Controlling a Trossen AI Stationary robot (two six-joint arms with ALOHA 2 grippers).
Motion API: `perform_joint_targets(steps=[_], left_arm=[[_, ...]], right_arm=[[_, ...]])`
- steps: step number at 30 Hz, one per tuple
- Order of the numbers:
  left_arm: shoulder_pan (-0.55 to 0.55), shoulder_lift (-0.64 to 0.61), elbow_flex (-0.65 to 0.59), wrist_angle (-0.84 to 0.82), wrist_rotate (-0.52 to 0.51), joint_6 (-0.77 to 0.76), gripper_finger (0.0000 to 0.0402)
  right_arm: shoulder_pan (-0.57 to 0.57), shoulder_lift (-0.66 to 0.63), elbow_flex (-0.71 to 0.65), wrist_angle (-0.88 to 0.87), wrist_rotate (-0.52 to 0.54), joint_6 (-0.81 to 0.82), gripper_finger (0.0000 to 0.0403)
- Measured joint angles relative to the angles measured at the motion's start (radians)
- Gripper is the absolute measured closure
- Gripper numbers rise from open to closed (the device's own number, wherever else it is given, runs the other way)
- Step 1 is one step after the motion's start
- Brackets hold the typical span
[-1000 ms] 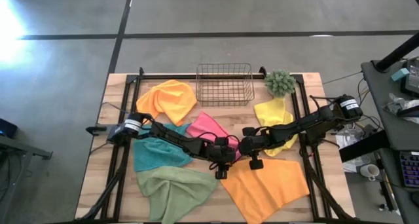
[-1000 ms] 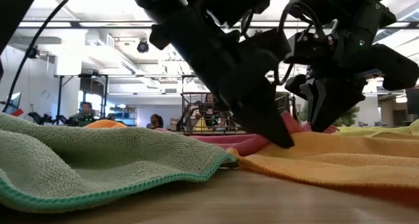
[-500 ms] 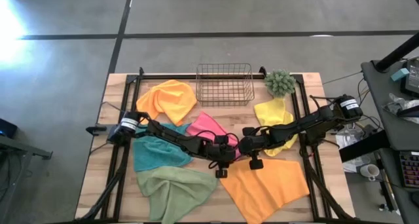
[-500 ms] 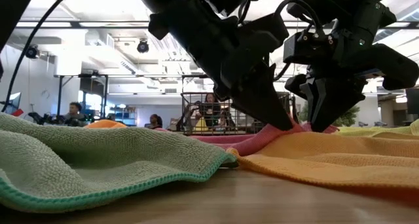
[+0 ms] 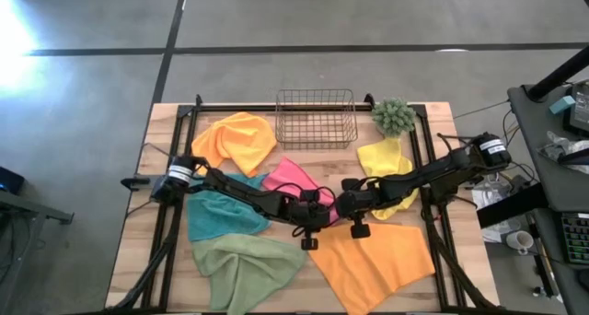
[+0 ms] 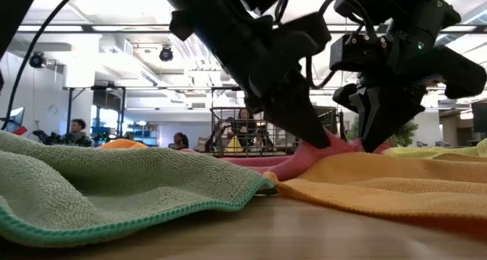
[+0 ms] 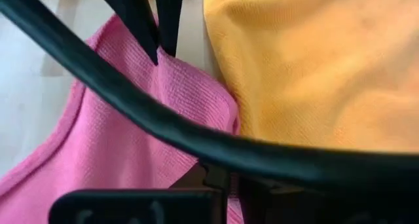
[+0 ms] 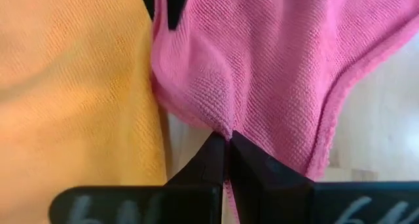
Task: Fold microfiber towels
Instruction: Fold the pink microfiber cloth
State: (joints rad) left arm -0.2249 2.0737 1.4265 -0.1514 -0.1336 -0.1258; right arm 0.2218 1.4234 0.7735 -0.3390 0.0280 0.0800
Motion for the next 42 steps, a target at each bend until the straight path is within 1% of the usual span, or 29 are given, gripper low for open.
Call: perform_joint_targets(steps=[6, 9, 13, 16, 21, 24, 27, 31, 34, 38, 42], left_arm=[[-0.001, -0.081, -0.001, -0.090, -0.011, -0.003, 0.0400], [-0.002, -0.127, -0.003, -0.108, -0.012, -0.044, 0.0400], [-0.002, -0.191, -0.008, -0.133, -0.017, -0.084, 0.0401], [-0.004, -0.237, -0.008, -0.154, -0.017, -0.133, 0.0401], [-0.026, -0.295, -0.010, -0.227, -0.015, -0.228, 0.0401], [-0.050, -0.296, -0.013, -0.273, -0.015, -0.279, 0.0401], [-0.081, -0.293, -0.034, -0.280, -0.016, -0.328, 0.0401], [-0.119, -0.289, -0.062, -0.288, -0.054, -0.387, 0.0401], [-0.124, -0.290, -0.069, -0.327, -0.063, -0.415, 0.0401], [-0.124, -0.291, -0.072, -0.400, -0.083, -0.463, 0.0401], [-0.123, -0.291, -0.074, -0.462, -0.121, -0.472, 0.0401]], right_arm=[[0.000, -0.014, 0.097, -0.149, 0.007, -0.010, 0.0394], [0.003, -0.014, 0.157, -0.224, 0.009, 0.010, 0.0394], [0.013, -0.014, 0.240, -0.343, 0.007, 0.098, 0.0394], [0.035, -0.014, 0.310, -0.417, -0.019, 0.182, 0.0394], [0.084, -0.009, 0.408, -0.458, -0.035, 0.278, 0.0394], [0.090, 0.007, 0.439, -0.464, -0.034, 0.338, 0.0394], [0.090, 0.041, 0.458, -0.467, -0.034, 0.374, 0.0394], [0.090, 0.108, 0.502, -0.470, -0.045, 0.361, 0.0394], [0.072, 0.170, 0.552, -0.491, -0.041, 0.307, 0.0394], [0.033, 0.262, 0.644, -0.559, 0.007, 0.237, 0.0394], [-0.010, 0.333, 0.735, -0.623, 0.048, 0.146, 0.0394]])
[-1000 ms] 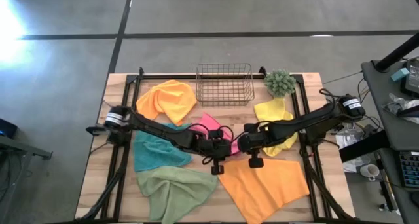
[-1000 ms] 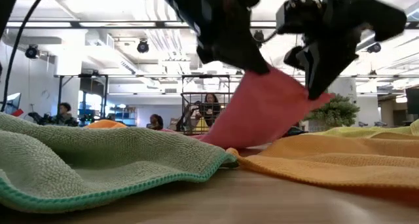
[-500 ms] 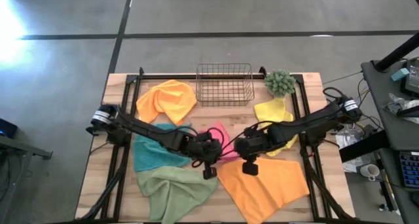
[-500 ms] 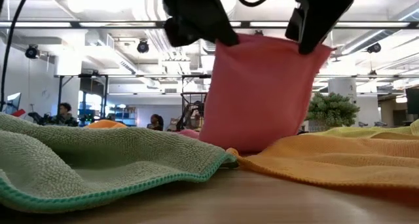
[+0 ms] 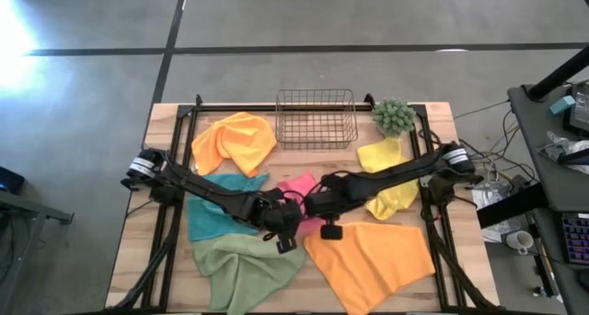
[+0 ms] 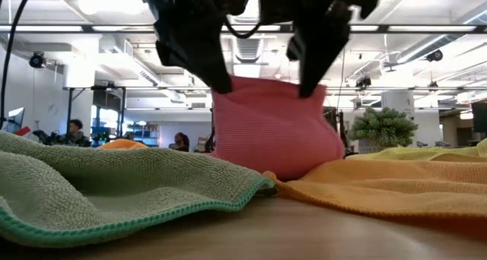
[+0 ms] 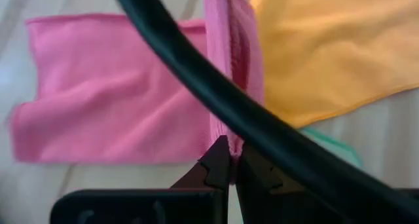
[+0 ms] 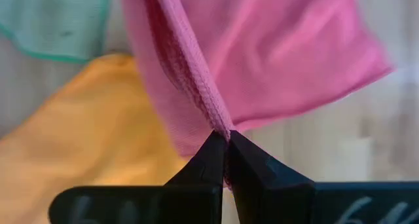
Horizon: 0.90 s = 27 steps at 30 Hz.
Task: Fold microfiber towels
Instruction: Fold the pink microfiber cloth
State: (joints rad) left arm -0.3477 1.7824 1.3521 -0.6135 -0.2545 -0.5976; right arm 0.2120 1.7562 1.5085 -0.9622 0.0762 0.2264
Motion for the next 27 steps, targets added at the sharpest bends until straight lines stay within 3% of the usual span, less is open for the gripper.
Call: perform_joint_targets(steps=[10, 19, 27], left_arm=[[0.031, -0.026, -0.001, -0.180, -0.119, -0.035, 0.0401], [0.117, -0.127, -0.077, -0.211, -0.114, 0.024, 0.0401], [0.171, -0.147, -0.125, -0.198, -0.114, 0.061, 0.0401]], right_arm=[[-0.094, 0.061, 0.069, -0.023, 0.034, -0.109, 0.0394], [-0.175, 0.060, 0.074, -0.032, 0.062, -0.161, 0.0394], [-0.231, 0.062, 0.074, 0.078, 0.054, -0.261, 0.0394]])
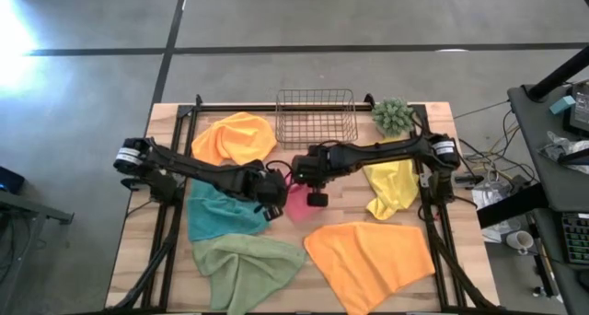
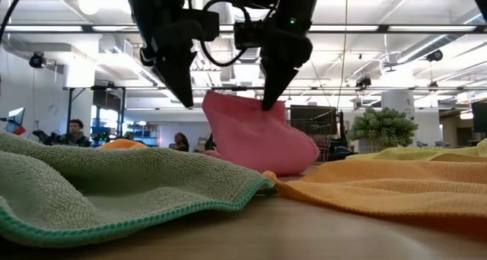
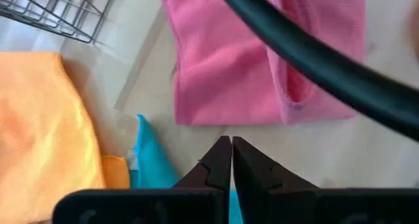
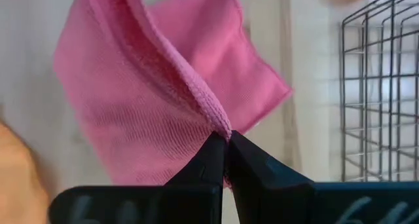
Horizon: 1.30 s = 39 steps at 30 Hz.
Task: Fold microfiber towels
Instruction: Fold the pink microfiber cloth
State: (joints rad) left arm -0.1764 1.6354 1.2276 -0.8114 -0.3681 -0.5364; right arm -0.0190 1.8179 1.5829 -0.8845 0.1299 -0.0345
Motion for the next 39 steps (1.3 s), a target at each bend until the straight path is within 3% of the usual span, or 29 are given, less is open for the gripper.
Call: perform_joint_targets(steps=[11, 21, 25, 30, 39], left_arm=[[-0.002, -0.106, -0.002, -0.019, 0.021, -0.008, 0.0401], [-0.014, -0.229, -0.003, -0.020, 0.053, -0.008, 0.0401], [-0.015, -0.230, -0.004, -0.023, 0.052, -0.007, 0.0401], [-0.019, -0.216, -0.007, -0.041, 0.052, -0.007, 0.0401], [-0.022, -0.210, -0.024, -0.067, 0.049, -0.007, 0.0401]], right_arm=[[-0.041, 0.017, -0.002, 0.129, -0.025, -0.046, 0.0394], [-0.073, 0.135, 0.042, 0.188, -0.005, -0.018, 0.0394], [-0.104, 0.197, 0.123, 0.165, 0.001, -0.020, 0.0394], [-0.114, 0.276, 0.227, 0.006, 0.002, -0.049, 0.0394], [-0.109, 0.332, 0.367, -0.078, -0.033, -0.029, 0.0382]])
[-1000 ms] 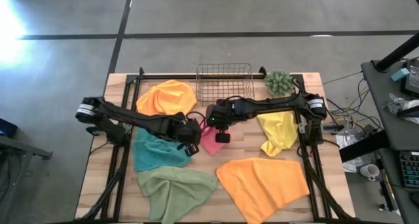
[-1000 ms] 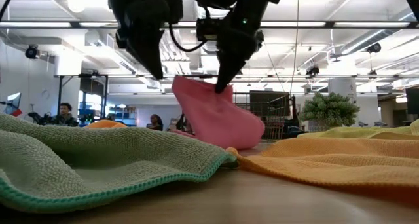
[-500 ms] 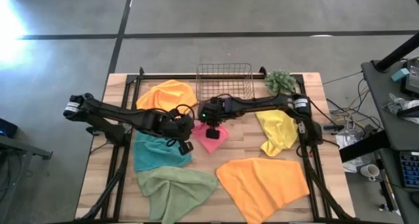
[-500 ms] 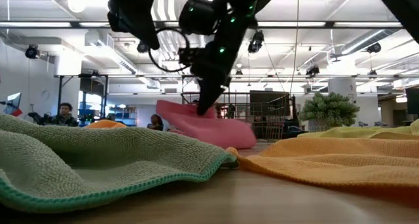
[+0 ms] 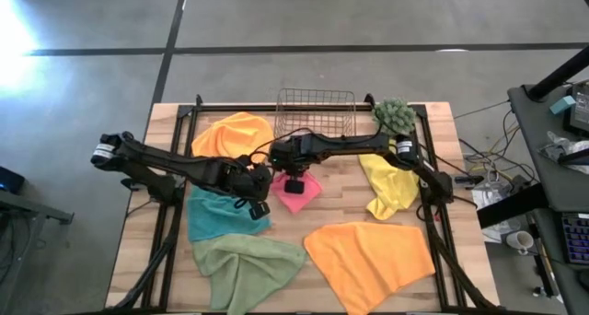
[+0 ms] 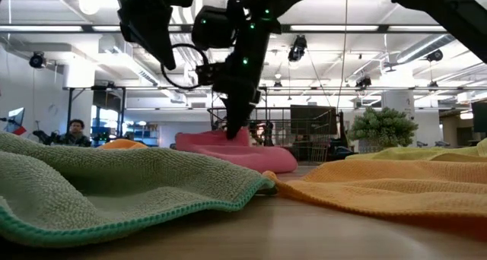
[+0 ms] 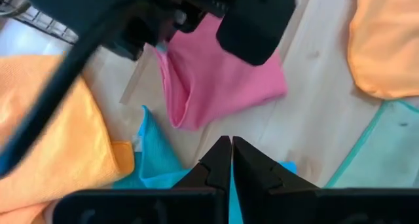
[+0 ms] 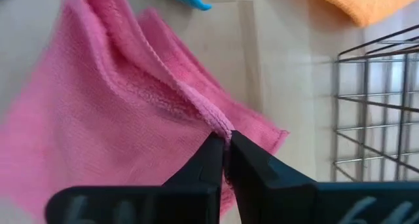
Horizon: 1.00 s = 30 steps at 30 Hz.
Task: Fold microfiber towels
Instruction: Fold the pink microfiber cloth, then put the folded pink microfiber cloth into the gold wire basket
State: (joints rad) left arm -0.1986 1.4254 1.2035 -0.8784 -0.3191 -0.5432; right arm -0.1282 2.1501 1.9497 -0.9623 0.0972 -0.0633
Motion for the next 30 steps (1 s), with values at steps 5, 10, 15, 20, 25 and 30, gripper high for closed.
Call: perform_joint_targets(steps=[5, 10, 15, 20, 25, 30], left_arm=[[-0.001, 0.000, -0.004, 0.002, 0.001, 0.000, 0.0401], [-0.003, 0.000, -0.012, 0.002, 0.005, 0.000, 0.0401], [-0.016, -0.001, -0.016, 0.000, 0.007, 0.000, 0.0401], [-0.019, -0.001, -0.022, 0.005, 0.008, 0.001, 0.0401], [-0.019, -0.001, -0.040, 0.005, 0.009, 0.014, 0.0395], [-0.019, 0.003, -0.047, 0.006, 0.035, 0.086, 0.0358]], right_arm=[[-0.001, 0.006, 0.064, -0.051, 0.000, 0.006, 0.0332], [-0.001, -0.017, 0.088, -0.056, 0.000, 0.024, 0.0281], [-0.003, -0.095, 0.071, -0.099, 0.000, 0.071, 0.0259], [-0.004, -0.201, -0.011, -0.094, 0.011, 0.124, 0.0266], [-0.002, -0.330, -0.176, -0.042, 0.012, 0.201, 0.0284], [0.023, -0.462, -0.354, 0.062, 0.014, 0.299, 0.0299]])
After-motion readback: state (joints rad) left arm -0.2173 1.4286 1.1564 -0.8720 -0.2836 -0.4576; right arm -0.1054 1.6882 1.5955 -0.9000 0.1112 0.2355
